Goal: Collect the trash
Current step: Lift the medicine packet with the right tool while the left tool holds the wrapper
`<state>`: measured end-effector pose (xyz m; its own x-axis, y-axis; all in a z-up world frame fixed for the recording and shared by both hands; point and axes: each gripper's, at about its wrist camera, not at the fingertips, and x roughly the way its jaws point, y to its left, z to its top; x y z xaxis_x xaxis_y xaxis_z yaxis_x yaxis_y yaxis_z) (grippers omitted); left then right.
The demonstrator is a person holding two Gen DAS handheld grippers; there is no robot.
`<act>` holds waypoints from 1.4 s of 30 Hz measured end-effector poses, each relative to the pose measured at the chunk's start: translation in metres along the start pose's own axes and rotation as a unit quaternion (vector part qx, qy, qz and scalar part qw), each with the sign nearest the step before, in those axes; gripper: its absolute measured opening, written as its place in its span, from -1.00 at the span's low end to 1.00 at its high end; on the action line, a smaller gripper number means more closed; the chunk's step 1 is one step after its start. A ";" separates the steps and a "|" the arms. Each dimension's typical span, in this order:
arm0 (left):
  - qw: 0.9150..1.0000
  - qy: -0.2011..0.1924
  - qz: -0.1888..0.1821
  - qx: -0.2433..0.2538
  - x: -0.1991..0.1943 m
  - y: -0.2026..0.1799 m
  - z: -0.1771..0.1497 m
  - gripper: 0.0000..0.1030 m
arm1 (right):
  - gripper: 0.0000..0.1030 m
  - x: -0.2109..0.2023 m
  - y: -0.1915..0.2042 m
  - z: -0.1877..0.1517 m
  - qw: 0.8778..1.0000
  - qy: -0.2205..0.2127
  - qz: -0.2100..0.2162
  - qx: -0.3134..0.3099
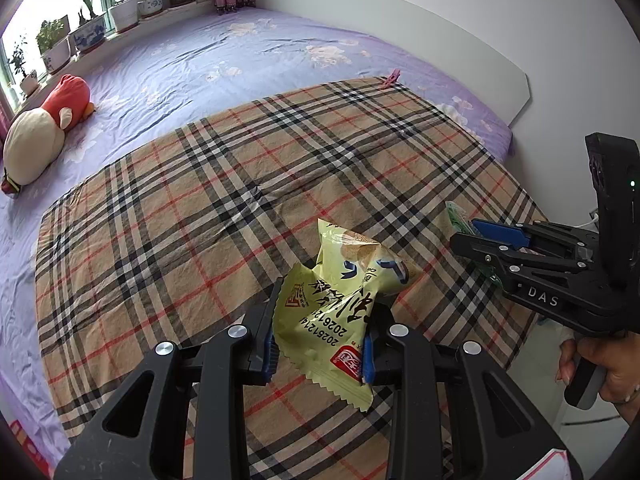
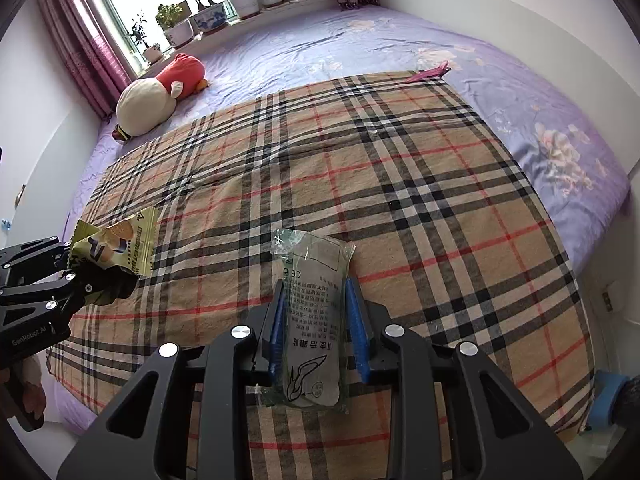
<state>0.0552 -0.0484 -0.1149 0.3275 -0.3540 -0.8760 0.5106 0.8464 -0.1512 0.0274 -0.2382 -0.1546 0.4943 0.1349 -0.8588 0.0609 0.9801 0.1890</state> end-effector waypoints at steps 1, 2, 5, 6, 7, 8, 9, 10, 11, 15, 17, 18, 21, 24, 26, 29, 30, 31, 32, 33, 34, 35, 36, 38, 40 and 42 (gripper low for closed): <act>1.000 0.000 -0.001 0.000 0.000 0.000 0.000 -0.40 | -0.66 -0.001 0.000 0.001 1.000 -0.002 0.005 0.002; 1.000 0.000 -0.002 0.001 -0.001 -0.001 0.001 -0.40 | -0.70 -0.004 -0.001 0.001 1.000 -0.006 0.008 0.002; 1.000 -0.001 -0.005 0.006 0.000 -0.004 0.004 -0.40 | -0.78 -0.011 -0.003 0.002 1.000 -0.010 0.019 0.014; 1.000 -0.001 -0.006 0.008 0.001 -0.005 0.004 -0.40 | -0.79 -0.014 -0.004 0.002 1.000 -0.011 0.022 0.018; 1.000 -0.001 -0.007 0.009 0.001 -0.006 0.005 -0.40 | -0.80 -0.016 -0.005 0.002 0.999 -0.010 0.028 0.022; 1.000 -0.001 -0.009 0.011 0.001 -0.008 0.006 -0.40 | -0.80 -0.019 -0.007 0.002 0.999 -0.011 0.032 0.027; 1.000 -0.001 -0.010 0.014 0.001 -0.010 0.007 -0.40 | -0.80 -0.023 -0.007 0.001 0.999 -0.013 0.035 0.030; 1.000 -0.001 -0.012 0.018 0.000 -0.013 0.008 -0.40 | -0.80 -0.028 -0.007 0.000 0.999 -0.015 0.038 0.030; 1.000 -0.002 -0.014 0.023 -0.001 -0.016 0.009 -0.40 | -0.80 -0.033 -0.008 -0.001 0.999 -0.020 0.040 0.031; 0.998 -0.001 -0.025 0.049 -0.001 -0.036 0.014 -0.40 | -0.80 -0.056 -0.017 -0.006 0.997 -0.034 0.052 0.044; 0.997 0.000 -0.032 0.065 -0.001 -0.050 0.017 -0.40 | -0.81 -0.068 -0.023 -0.011 0.996 -0.042 0.053 0.050; 0.997 0.000 -0.035 0.072 0.000 -0.057 0.018 -0.40 | -0.86 -0.074 -0.027 -0.014 0.996 -0.046 0.054 0.054; 0.995 0.001 -0.046 0.089 0.001 -0.077 0.022 -0.40 | -0.89 -0.092 -0.040 -0.024 0.995 -0.058 0.051 0.067; 0.992 0.004 -0.055 0.109 0.002 -0.097 0.024 -0.40 | -0.91 -0.108 -0.056 -0.035 0.992 -0.071 0.048 0.089; 0.990 0.004 -0.061 0.127 0.002 -0.111 0.026 -0.40 | -0.91 -0.119 -0.069 -0.045 0.990 -0.078 0.045 0.105; 0.988 0.001 -0.064 0.139 0.003 -0.125 0.030 -0.40 | -0.92 -0.131 -0.086 -0.060 0.988 -0.081 0.043 0.123; 0.989 0.001 -0.068 0.133 0.003 -0.126 0.031 -0.40 | -0.91 -0.134 -0.090 -0.065 0.988 -0.085 0.044 0.124; 0.989 0.001 -0.069 0.127 0.004 -0.125 0.033 -0.40 | -0.91 -0.135 -0.093 -0.068 0.988 -0.086 0.049 0.122; 0.990 0.001 -0.067 0.122 0.004 -0.124 0.034 -0.40 | -0.91 -0.134 -0.094 -0.070 0.987 -0.082 0.061 0.121; 0.991 -0.001 -0.064 0.117 0.003 -0.121 0.035 -0.40 | -0.91 -0.133 -0.095 -0.070 0.988 -0.081 0.066 0.117; 0.992 0.000 -0.063 0.110 0.003 -0.118 0.035 -0.40 | -0.91 -0.133 -0.092 -0.069 0.989 -0.087 0.059 0.108; 0.993 0.000 -0.061 0.102 0.002 -0.112 0.035 -0.40 | -0.90 -0.132 -0.088 -0.068 0.989 -0.091 0.059 0.098; 0.994 -0.001 -0.055 0.098 0.000 -0.108 0.035 -0.40 | -0.89 -0.128 -0.082 -0.064 0.990 -0.089 0.058 0.091; 0.995 -0.004 -0.046 0.087 -0.004 -0.095 0.033 -0.40 | -0.89 -0.120 -0.068 -0.058 0.992 -0.086 0.055 0.078; 0.996 -0.007 -0.034 0.076 -0.010 -0.081 0.029 -0.40 | -0.89 -0.106 -0.052 -0.051 0.994 -0.070 0.051 0.060; 0.998 -0.009 -0.025 0.063 -0.014 -0.065 0.025 -0.40 | -0.88 -0.087 -0.038 -0.045 0.996 -0.055 0.039 0.060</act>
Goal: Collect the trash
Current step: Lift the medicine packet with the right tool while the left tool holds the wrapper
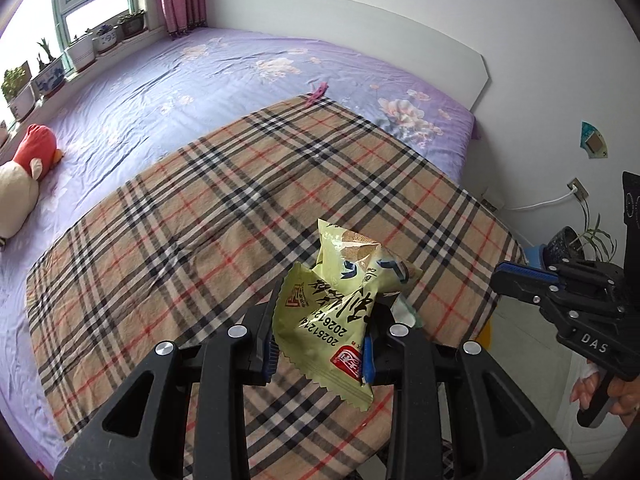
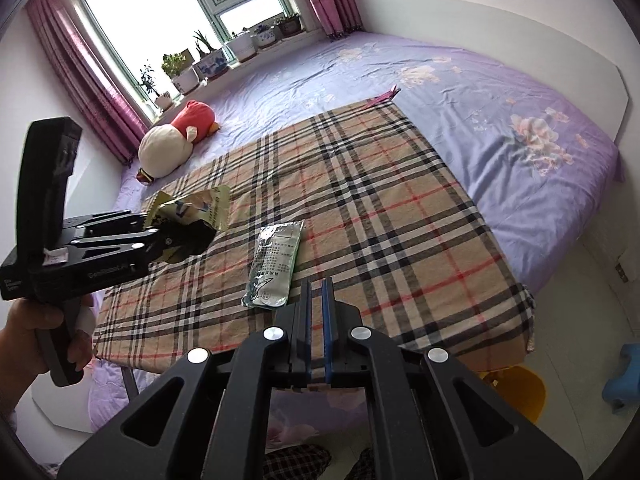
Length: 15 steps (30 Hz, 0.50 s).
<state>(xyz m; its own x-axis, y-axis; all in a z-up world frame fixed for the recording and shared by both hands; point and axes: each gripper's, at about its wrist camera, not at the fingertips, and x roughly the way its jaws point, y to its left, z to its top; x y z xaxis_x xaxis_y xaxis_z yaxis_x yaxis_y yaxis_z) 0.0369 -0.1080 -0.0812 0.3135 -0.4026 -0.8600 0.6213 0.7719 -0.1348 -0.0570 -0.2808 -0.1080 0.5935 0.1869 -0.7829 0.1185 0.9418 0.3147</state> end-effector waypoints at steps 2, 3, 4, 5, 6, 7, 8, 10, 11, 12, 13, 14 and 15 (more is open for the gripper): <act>1.000 -0.002 0.010 -0.013 -0.006 0.014 -0.007 -0.40 | -0.84 0.013 0.009 0.000 1.000 -0.003 0.016 0.004; 1.000 -0.004 0.015 -0.018 -0.008 0.020 -0.010 -0.40 | -0.58 0.022 0.016 0.002 1.000 0.003 0.016 0.004; 1.000 -0.005 0.018 -0.023 -0.009 0.025 -0.014 -0.40 | -0.13 0.029 0.022 0.003 1.000 0.010 0.009 0.001; 0.999 -0.005 0.021 -0.029 -0.011 0.031 -0.018 -0.40 | 0.06 0.034 0.027 0.004 1.000 0.009 0.004 -0.003; 0.999 -0.006 0.024 -0.036 -0.013 0.037 -0.021 -0.40 | 0.19 0.038 0.034 0.004 1.000 0.005 0.003 -0.010; 0.999 -0.006 0.026 -0.042 -0.015 0.042 -0.025 -0.40 | 0.20 0.044 0.040 0.005 1.000 0.006 0.002 -0.019; 0.998 -0.006 0.027 -0.049 -0.016 0.047 -0.028 -0.40 | 0.20 0.051 0.045 0.004 1.000 0.013 -0.003 -0.028; 0.998 -0.005 0.031 -0.058 -0.018 0.056 -0.034 -0.40 | 0.26 0.066 0.054 0.004 0.998 0.026 -0.028 -0.048; 0.998 -0.005 0.033 -0.062 -0.018 0.060 -0.037 -0.40 | 0.26 0.073 0.057 0.002 0.997 0.029 -0.043 -0.060; 0.997 -0.005 0.034 -0.065 -0.019 0.063 -0.040 -0.40 | 0.27 0.079 0.059 0.001 0.995 0.030 -0.060 -0.071; 0.997 -0.005 0.035 -0.068 -0.020 0.066 -0.042 -0.40 | 0.29 0.082 0.062 -0.002 0.993 0.023 -0.076 -0.083; 0.997 -0.005 0.035 -0.071 -0.021 0.069 -0.043 -0.40 | 0.29 0.084 0.065 -0.004 0.991 0.018 -0.092 -0.098; 0.997 -0.006 0.036 -0.073 -0.022 0.071 -0.045 -0.40 | 0.29 0.086 0.069 -0.006 0.988 0.015 -0.105 -0.115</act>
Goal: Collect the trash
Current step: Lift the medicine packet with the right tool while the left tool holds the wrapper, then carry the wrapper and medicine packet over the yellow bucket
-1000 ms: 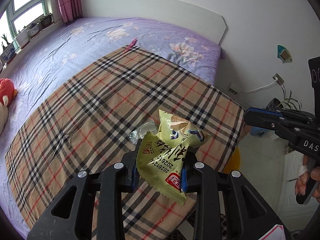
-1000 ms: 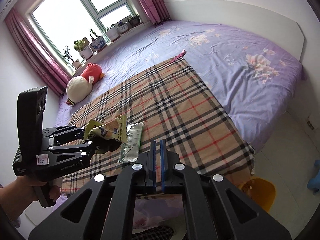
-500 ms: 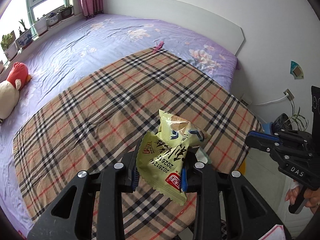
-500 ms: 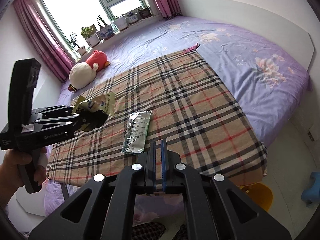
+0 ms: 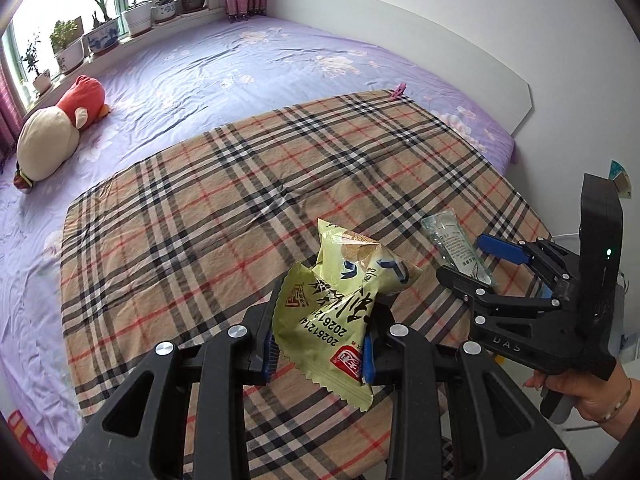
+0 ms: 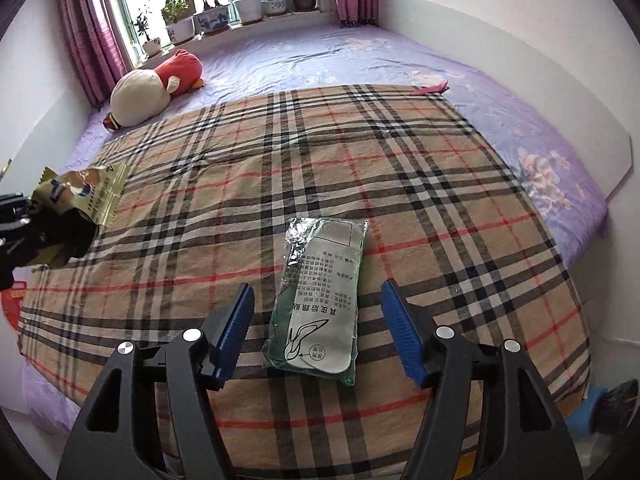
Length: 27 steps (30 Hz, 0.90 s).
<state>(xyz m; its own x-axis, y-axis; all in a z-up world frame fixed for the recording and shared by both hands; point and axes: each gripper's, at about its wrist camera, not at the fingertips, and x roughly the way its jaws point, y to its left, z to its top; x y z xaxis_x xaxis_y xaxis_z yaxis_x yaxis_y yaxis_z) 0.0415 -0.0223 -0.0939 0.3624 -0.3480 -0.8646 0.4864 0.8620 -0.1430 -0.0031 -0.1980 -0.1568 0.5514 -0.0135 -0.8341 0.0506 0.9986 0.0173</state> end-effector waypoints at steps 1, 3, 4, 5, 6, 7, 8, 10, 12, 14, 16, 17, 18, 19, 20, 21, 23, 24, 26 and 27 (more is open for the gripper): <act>1.000 0.000 0.000 -0.001 0.000 0.002 -0.001 -0.40 | 0.27 0.000 0.003 -0.003 1.000 -0.006 -0.008 -0.011; 1.000 0.001 0.000 -0.003 0.000 0.004 -0.003 -0.40 | 0.06 -0.004 0.000 -0.010 1.000 -0.017 -0.005 -0.003; 1.000 0.002 -0.001 -0.002 0.000 0.005 -0.003 -0.40 | -0.34 -0.007 -0.003 -0.011 1.000 -0.020 -0.006 0.001; 1.000 0.002 -0.002 -0.001 0.000 0.004 -0.004 -0.40 | -0.39 -0.010 -0.006 -0.013 1.000 -0.020 0.000 0.008; 1.000 0.002 -0.004 0.000 0.000 0.004 -0.004 -0.40 | -0.42 -0.012 -0.009 -0.014 1.000 -0.018 0.008 0.013; 1.000 0.003 -0.005 0.003 0.001 0.003 -0.004 -0.40 | -0.42 -0.013 -0.011 -0.013 1.000 -0.016 0.014 0.015; 1.000 0.004 -0.006 0.005 0.002 0.002 -0.003 -0.40 | -0.49 -0.014 -0.014 -0.013 0.999 -0.013 0.024 0.020; 1.000 0.005 -0.010 0.010 0.004 -0.003 -0.003 -0.40 | -0.77 -0.022 -0.018 -0.010 0.999 -0.018 0.041 0.027; 1.000 0.004 -0.015 0.017 0.006 -0.009 -0.001 -0.40 | -0.90 -0.030 -0.022 -0.005 0.998 -0.025 0.051 0.029; 0.999 0.004 -0.020 0.026 0.007 -0.017 0.002 -0.40 | -0.96 -0.035 -0.028 -0.003 0.997 -0.026 0.067 0.042; 0.999 0.002 -0.024 0.035 0.008 -0.026 0.005 -0.40 | -0.96 -0.038 -0.036 -0.002 0.995 -0.028 0.076 0.060; 0.999 0.000 -0.026 0.039 0.008 -0.030 0.007 -0.40 | -0.97 -0.038 -0.039 -0.003 0.995 -0.027 0.075 0.068; 0.999 -0.001 -0.028 0.041 0.008 -0.033 0.009 -0.40 | -0.97 -0.039 -0.043 -0.003 0.994 -0.026 0.078 0.076; 0.999 -0.002 -0.030 0.042 0.007 -0.036 0.010 -0.40 | -0.97 -0.039 -0.047 -0.003 0.993 -0.027 0.082 0.085; 0.999 -0.003 -0.032 0.044 0.008 -0.038 0.012 -0.40 | -0.97 -0.042 -0.051 -0.003 0.992 -0.029 0.085 0.093; 0.998 -0.003 -0.033 0.047 0.008 -0.042 0.013 -0.40 | -0.97 -0.044 -0.054 -0.003 0.991 -0.032 0.086 0.098; 0.998 -0.003 -0.037 0.057 0.008 -0.050 0.015 -0.40 | -0.97 -0.052 -0.059 -0.003 0.990 -0.039 0.090 0.106; 0.997 -0.003 -0.040 0.062 0.009 -0.054 0.016 -0.40 | -0.97 -0.056 -0.062 -0.003 0.989 -0.042 0.091 0.108; 0.996 -0.005 -0.052 0.075 0.009 -0.064 0.018 -0.40 | -0.97 -0.065 -0.070 -0.004 0.988 -0.049 0.091 0.115; 0.995 -0.005 -0.058 0.083 0.010 -0.070 0.019 -0.40 | -0.97 -0.070 -0.075 -0.005 0.987 -0.052 0.092 0.121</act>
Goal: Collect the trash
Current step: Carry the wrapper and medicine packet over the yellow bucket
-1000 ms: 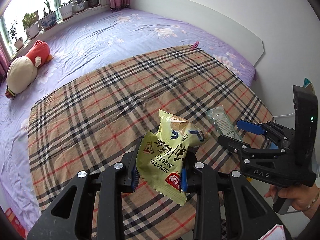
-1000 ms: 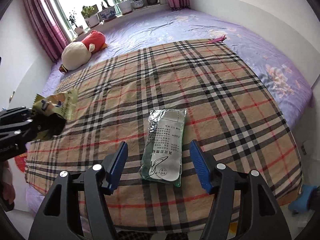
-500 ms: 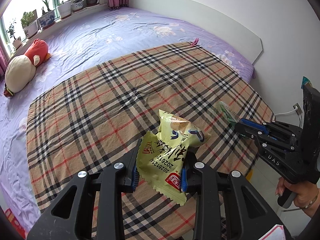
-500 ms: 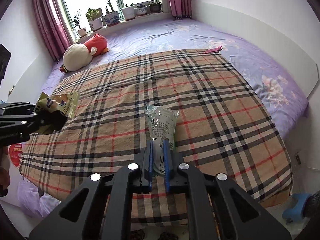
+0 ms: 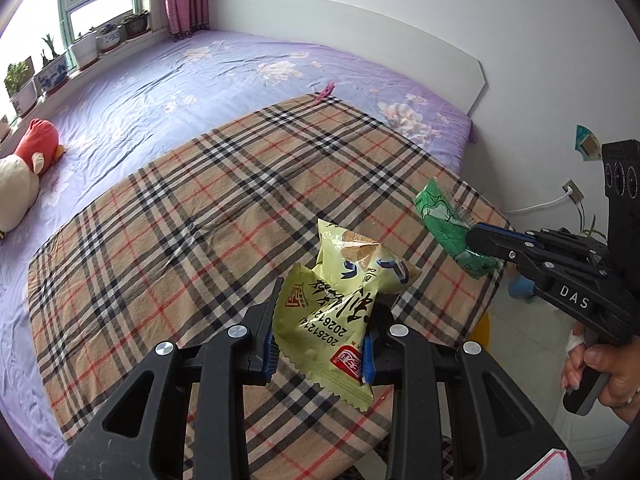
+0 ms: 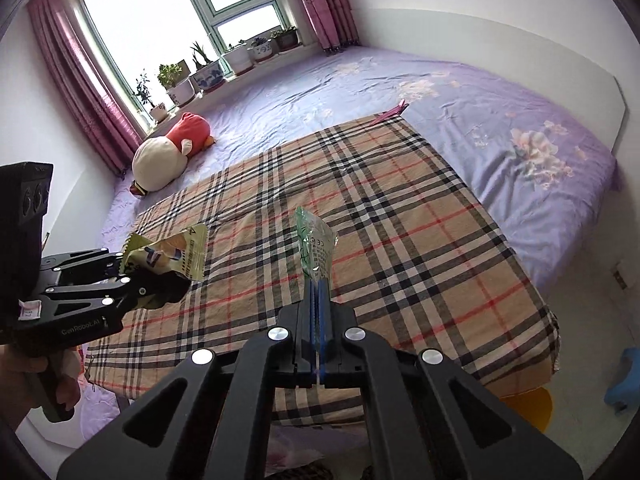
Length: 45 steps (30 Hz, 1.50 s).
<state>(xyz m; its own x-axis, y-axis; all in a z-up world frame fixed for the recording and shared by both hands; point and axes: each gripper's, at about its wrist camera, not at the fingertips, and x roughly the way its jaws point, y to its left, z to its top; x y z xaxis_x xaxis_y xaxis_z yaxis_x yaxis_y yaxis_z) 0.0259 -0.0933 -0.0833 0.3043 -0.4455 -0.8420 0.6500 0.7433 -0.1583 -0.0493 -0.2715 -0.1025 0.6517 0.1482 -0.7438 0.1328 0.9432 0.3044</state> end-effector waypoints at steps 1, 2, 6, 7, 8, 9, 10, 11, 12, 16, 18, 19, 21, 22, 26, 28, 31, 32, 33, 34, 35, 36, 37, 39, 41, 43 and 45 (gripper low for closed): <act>1.000 0.001 -0.005 0.009 0.001 -0.006 0.002 -0.40 | -0.97 -0.006 -0.004 0.001 1.000 -0.004 0.000 0.006; 1.000 0.001 -0.013 0.020 0.003 -0.014 0.004 -0.40 | -0.97 -0.012 -0.009 0.001 1.000 -0.008 0.000 0.012; 0.997 0.003 -0.046 0.067 0.010 -0.046 0.014 -0.40 | -0.97 -0.040 -0.033 -0.003 0.999 -0.023 -0.007 0.036; 0.995 0.005 -0.054 0.079 0.012 -0.056 0.016 -0.40 | -0.97 -0.047 -0.040 -0.005 0.999 -0.026 -0.009 0.042; 0.994 0.006 -0.063 0.092 0.014 -0.066 0.019 -0.40 | -0.97 -0.054 -0.047 -0.007 0.998 -0.030 -0.011 0.049; 0.992 0.008 -0.070 0.105 0.017 -0.077 0.021 -0.40 | -0.97 -0.062 -0.055 -0.011 0.998 -0.033 -0.016 0.056; 0.990 0.009 -0.077 0.118 0.019 -0.088 0.024 -0.40 | -0.97 -0.069 -0.062 -0.015 0.997 -0.036 -0.021 0.062; 0.988 0.011 -0.085 0.131 0.022 -0.100 0.026 -0.40 | -0.97 -0.077 -0.071 -0.019 0.996 -0.038 -0.025 0.071; 0.985 0.012 -0.094 0.143 0.024 -0.111 0.028 -0.40 | -0.97 -0.085 -0.080 -0.024 0.995 -0.041 -0.029 0.081; 0.973 0.021 -0.132 0.190 0.034 -0.162 0.032 -0.40 | -0.97 -0.117 -0.117 -0.049 0.990 -0.049 -0.055 0.116; 0.964 0.028 -0.153 0.215 0.042 -0.190 0.032 -0.40 | -0.97 -0.132 -0.136 -0.063 0.987 -0.050 -0.068 0.137; 0.960 0.032 -0.163 0.227 0.046 -0.203 0.031 -0.40 | -0.97 -0.138 -0.145 -0.070 0.985 -0.049 -0.078 0.144; 0.950 0.043 -0.183 0.250 0.057 -0.230 0.029 -0.40 | -0.97 -0.149 -0.162 -0.086 0.981 -0.049 -0.093 0.161; 0.945 0.048 -0.191 0.261 0.063 -0.242 0.027 -0.40 | -0.97 -0.154 -0.171 -0.093 0.979 -0.047 -0.101 0.171; 0.924 0.075 -0.223 0.302 0.087 -0.291 0.016 -0.40 | -0.97 -0.164 -0.204 -0.122 0.971 -0.038 -0.122 0.204; 0.915 0.089 -0.233 0.318 0.101 -0.309 0.010 -0.40 | -0.97 -0.164 -0.219 -0.136 0.967 -0.033 -0.126 0.219; 0.902 0.113 -0.240 0.340 0.129 -0.333 -0.002 -0.40 | -0.97 -0.155 -0.242 -0.159 0.964 -0.019 -0.122 0.235; 0.899 0.123 -0.240 0.345 0.141 -0.340 -0.005 -0.40 | -0.97 -0.149 -0.250 -0.167 0.963 -0.014 -0.118 0.240; 0.896 0.131 -0.241 0.349 0.151 -0.344 -0.009 -0.40 | -0.97 -0.143 -0.260 -0.174 0.962 -0.007 -0.117 0.246; 0.893 0.140 -0.239 0.354 0.164 -0.350 -0.014 -0.40 | -0.97 -0.135 -0.269 -0.182 0.961 0.000 -0.112 0.253; 0.891 0.149 -0.236 0.358 0.176 -0.353 -0.018 -0.40 | -0.97 -0.127 -0.277 -0.189 0.960 0.005 -0.106 0.258; 0.889 0.157 -0.234 0.361 0.189 -0.356 -0.023 -0.40 | -0.97 -0.118 -0.284 -0.196 0.960 0.012 -0.104 0.260; 0.887 0.167 -0.230 0.365 0.203 -0.358 -0.029 -0.40 | -0.97 -0.109 -0.291 -0.203 0.960 0.020 -0.101 0.260; 0.882 0.185 -0.222 0.372 0.228 -0.363 -0.038 -0.40 | -0.97 -0.089 -0.304 -0.218 0.959 0.034 -0.098 0.265; 0.876 0.197 -0.215 0.384 0.252 -0.368 -0.049 -0.40 | -0.97 -0.070 -0.319 -0.231 0.957 0.047 -0.090 0.273; 0.869 0.209 -0.205 0.398 0.276 -0.372 -0.059 -0.40 | -0.97 -0.050 -0.333 -0.243 0.954 0.059 -0.083 0.282; 0.864 0.221 -0.195 0.409 0.297 -0.376 -0.070 -0.39 | -0.97 -0.030 -0.345 -0.254 0.951 0.068 -0.079 0.291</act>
<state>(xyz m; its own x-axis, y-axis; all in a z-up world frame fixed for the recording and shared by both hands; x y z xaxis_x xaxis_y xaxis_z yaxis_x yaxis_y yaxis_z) -0.1769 -0.4707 -0.3098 -0.2280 -0.2134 -0.9500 0.9723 -0.1017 -0.2105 -0.3044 -0.5258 -0.3360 0.4909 0.0925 -0.8663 0.6389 0.6379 0.4301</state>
